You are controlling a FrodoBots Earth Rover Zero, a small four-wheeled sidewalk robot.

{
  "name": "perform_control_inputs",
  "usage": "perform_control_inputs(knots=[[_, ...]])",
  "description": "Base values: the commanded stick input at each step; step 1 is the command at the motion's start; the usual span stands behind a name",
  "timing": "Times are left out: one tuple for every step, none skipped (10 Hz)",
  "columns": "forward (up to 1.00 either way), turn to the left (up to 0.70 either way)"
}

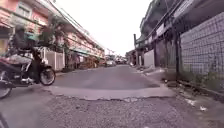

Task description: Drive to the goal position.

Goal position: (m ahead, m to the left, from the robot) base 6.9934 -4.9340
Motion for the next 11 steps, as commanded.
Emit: perform_control_inputs(knots=[[0.70,0.00],[0.70,0.00],[0.70,0.00],[0.70,0.00],[0.70,-0.20],[0.70,-0.31],[0.70,0.00],[0.70,0.00],[0.70,0.00],[0.70,0.00],[0.70,0.00]])
